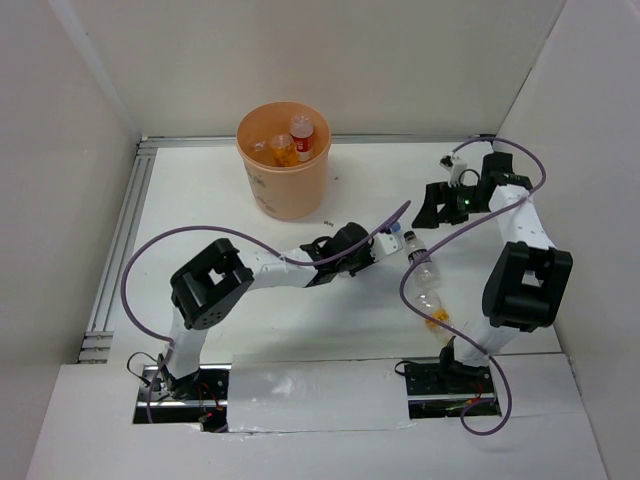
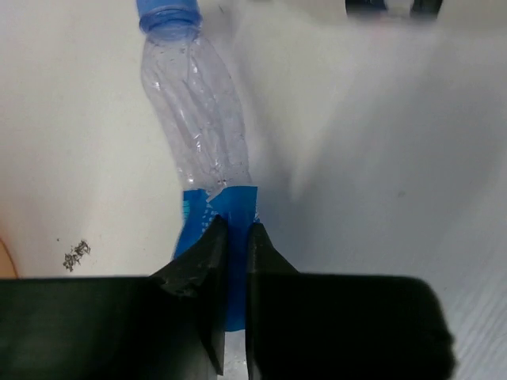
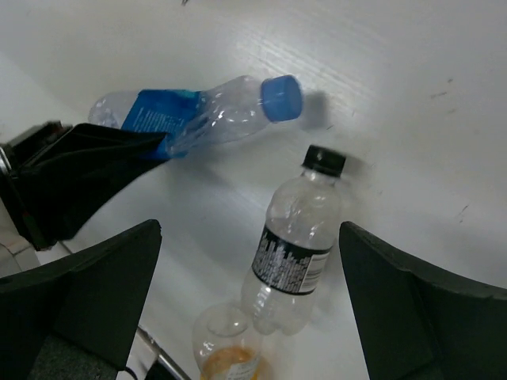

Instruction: Put the plastic bottles in the bin

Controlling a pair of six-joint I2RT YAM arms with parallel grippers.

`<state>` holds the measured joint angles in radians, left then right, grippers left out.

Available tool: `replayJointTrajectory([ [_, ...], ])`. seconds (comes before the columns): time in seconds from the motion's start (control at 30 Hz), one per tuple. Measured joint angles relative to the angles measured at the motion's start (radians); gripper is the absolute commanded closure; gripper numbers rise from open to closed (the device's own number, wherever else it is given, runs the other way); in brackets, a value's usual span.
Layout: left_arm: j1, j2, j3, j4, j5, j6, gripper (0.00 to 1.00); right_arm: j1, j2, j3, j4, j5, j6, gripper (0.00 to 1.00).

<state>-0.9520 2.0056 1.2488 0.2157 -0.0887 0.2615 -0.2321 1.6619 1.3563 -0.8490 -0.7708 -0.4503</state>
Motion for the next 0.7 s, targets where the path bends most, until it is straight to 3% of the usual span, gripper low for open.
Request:
replayJointTrajectory([
  [0.1, 0.0, -0.013, 0.037, -0.019, -0.011, -0.022, 1.0, -0.006, -0.059, -0.064, -0.008, 0.006, -0.009, 0.0],
  [0.3, 0.008, -0.154, 0.043, -0.15, -0.02, -0.08, 1.0, -0.015, -0.167, -0.132, -0.004, 0.051, -0.024, 0.0],
  [0.4, 0.032, -0.252, 0.118, -0.174, -0.022, -0.11, 1.0, -0.017, -0.186, -0.165, -0.002, 0.072, -0.028, 0.0],
  [0.57, 0.169, -0.386, 0.271, -0.111, -0.063, -0.172, 1.0, -0.018, -0.192, -0.225, 0.002, 0.095, -0.03, 0.0],
  [0.7, 0.303, -0.43, 0.325, -0.04, -0.179, -0.228, 1.0, -0.018, -0.201, -0.243, 0.004, 0.108, -0.031, 0.0],
])
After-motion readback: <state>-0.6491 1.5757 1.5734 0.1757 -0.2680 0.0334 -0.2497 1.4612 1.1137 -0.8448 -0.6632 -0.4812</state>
